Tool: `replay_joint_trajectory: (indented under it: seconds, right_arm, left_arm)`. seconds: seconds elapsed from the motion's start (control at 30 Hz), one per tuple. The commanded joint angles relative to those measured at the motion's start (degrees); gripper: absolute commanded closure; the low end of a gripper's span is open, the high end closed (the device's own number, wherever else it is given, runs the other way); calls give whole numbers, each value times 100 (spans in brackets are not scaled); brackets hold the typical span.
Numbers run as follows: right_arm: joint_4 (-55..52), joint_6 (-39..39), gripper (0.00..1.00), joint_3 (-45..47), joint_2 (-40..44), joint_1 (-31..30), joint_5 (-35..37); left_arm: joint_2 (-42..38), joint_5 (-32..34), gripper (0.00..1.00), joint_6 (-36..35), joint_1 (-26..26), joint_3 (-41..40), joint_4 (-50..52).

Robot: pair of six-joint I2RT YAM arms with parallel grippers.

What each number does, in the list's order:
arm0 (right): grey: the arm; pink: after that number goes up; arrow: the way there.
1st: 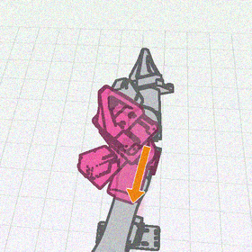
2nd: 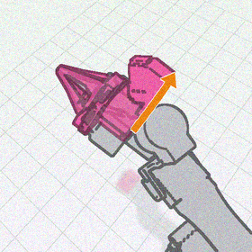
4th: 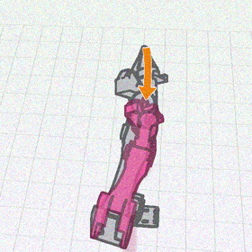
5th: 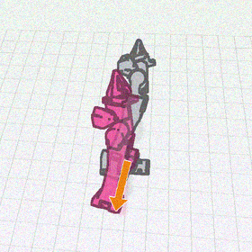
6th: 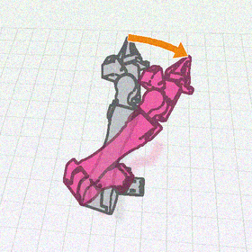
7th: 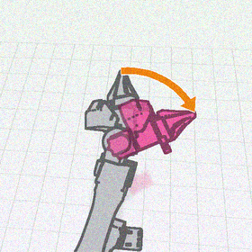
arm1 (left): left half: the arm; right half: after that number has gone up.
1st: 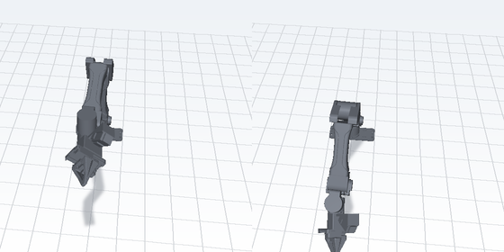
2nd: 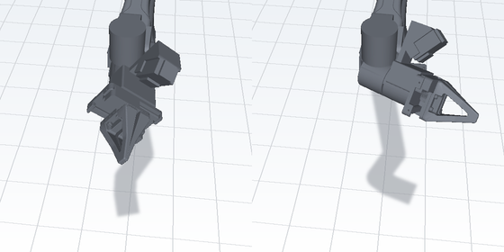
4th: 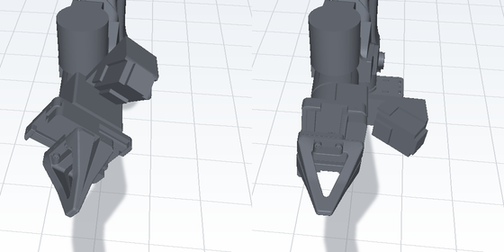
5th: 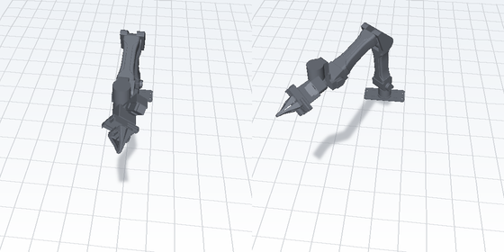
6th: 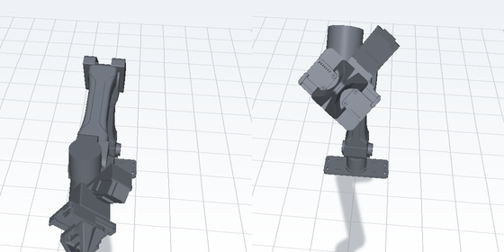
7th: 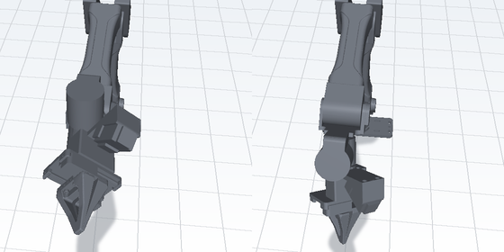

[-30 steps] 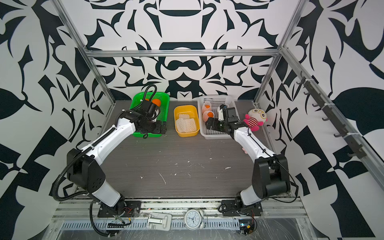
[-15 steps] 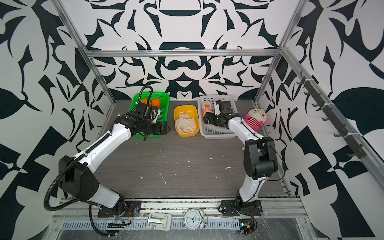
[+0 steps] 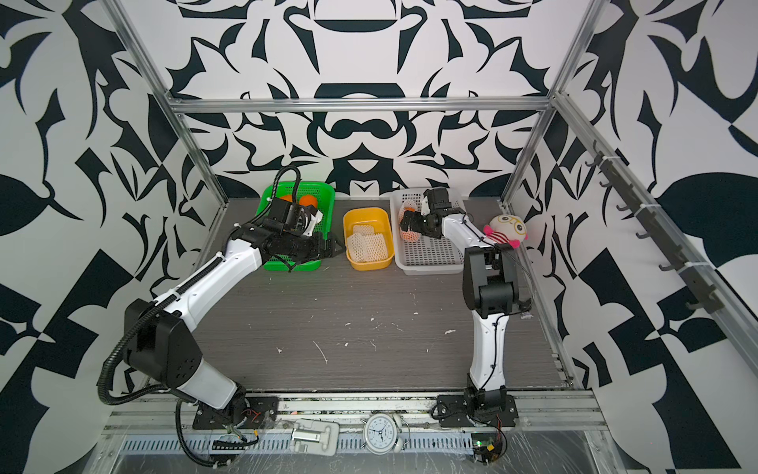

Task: Remove foam nets from oranges
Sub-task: Pick up the orange from the basket.

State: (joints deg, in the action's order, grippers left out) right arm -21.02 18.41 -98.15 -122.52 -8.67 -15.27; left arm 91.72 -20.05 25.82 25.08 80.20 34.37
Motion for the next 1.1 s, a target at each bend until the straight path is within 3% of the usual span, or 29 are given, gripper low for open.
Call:
replay_joint_trajectory:
  seconds: [0.0, 0.23, 0.57, 0.7, 1.07]
  right_arm:
    - [-152, -11, 1, -451, -100, 17, -33]
    - [-210, 68, 4, -754, -524, 10, -73]
    - [-109, 116, 27, -753, -691, 14, -28]
    - [-125, 90, 36, -680, -500, 20, 34]
    - [-813, -193, 45, -161, 663, 14, 442]
  left_arm:
    - [136, -218, 1, 54, -23, 201, -57]
    - [303, -209, 0, 72, -21, 293, -27]
    - [360, -218, 1, 119, -21, 234, -11]
    - [305, -186, 1, 132, -21, 184, -30]
    - [35, -8, 1, 99, -86, -79, 87]
